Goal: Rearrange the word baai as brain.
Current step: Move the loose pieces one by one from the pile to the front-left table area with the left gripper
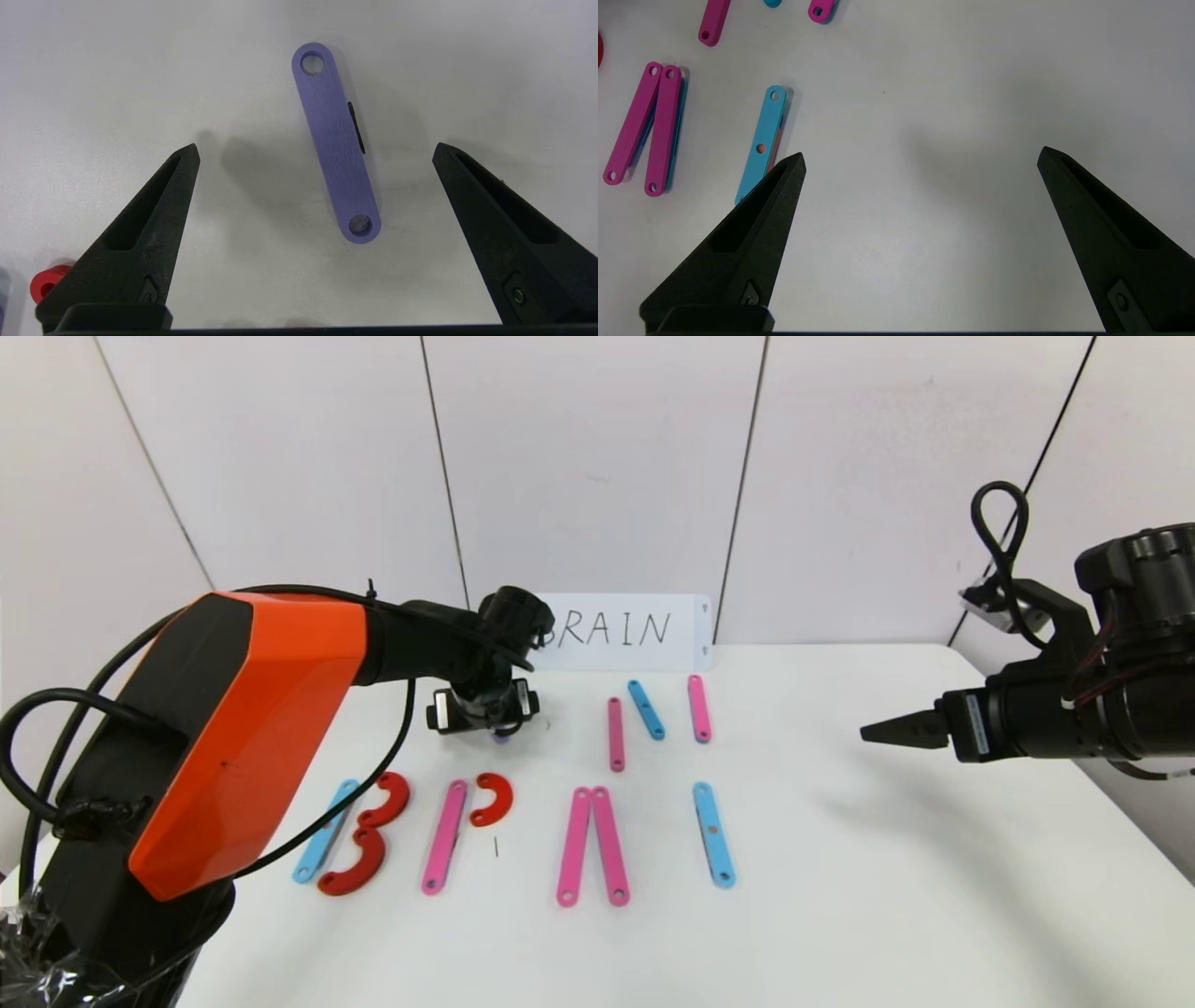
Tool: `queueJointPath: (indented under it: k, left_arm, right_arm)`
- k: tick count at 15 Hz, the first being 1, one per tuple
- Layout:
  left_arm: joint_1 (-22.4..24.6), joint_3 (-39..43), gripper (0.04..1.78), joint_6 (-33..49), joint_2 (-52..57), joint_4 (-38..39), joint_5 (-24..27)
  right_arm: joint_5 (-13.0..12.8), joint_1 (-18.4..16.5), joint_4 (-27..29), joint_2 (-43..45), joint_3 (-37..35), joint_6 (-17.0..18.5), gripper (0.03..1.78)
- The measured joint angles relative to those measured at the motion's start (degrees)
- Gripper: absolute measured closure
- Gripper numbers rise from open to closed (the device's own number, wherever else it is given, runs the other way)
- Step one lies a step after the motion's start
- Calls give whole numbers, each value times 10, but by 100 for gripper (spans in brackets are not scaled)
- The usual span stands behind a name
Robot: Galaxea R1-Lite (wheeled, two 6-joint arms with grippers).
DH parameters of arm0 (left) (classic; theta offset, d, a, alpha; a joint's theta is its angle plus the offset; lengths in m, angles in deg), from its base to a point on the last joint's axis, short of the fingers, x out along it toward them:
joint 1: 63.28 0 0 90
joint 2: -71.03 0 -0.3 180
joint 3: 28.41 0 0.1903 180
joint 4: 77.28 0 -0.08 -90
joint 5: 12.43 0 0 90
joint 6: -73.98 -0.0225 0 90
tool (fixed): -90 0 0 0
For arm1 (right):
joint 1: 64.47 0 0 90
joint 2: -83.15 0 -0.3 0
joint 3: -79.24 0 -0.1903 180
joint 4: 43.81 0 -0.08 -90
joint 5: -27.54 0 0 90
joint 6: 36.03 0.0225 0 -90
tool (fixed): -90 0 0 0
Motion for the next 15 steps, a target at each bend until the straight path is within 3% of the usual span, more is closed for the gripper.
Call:
queueJointPath:
  k: [5, 8, 11, 15]
  left_arm:
    - [5, 0, 8, 1, -3, 2, 0]
    - [6, 0, 24, 6, -5, 2, 2]
    - [6, 0, 63, 6, -6, 1, 3]
    - [6, 0, 135, 5, -7, 1, 6]
  right_arm:
    - [0, 2, 0, 0, 0, 0, 7]
    - [0, 2, 0, -1, 0, 0, 7]
    - [0, 2, 0, 0, 0, 0, 7]
    - [0, 2, 0, 0, 0, 0, 7]
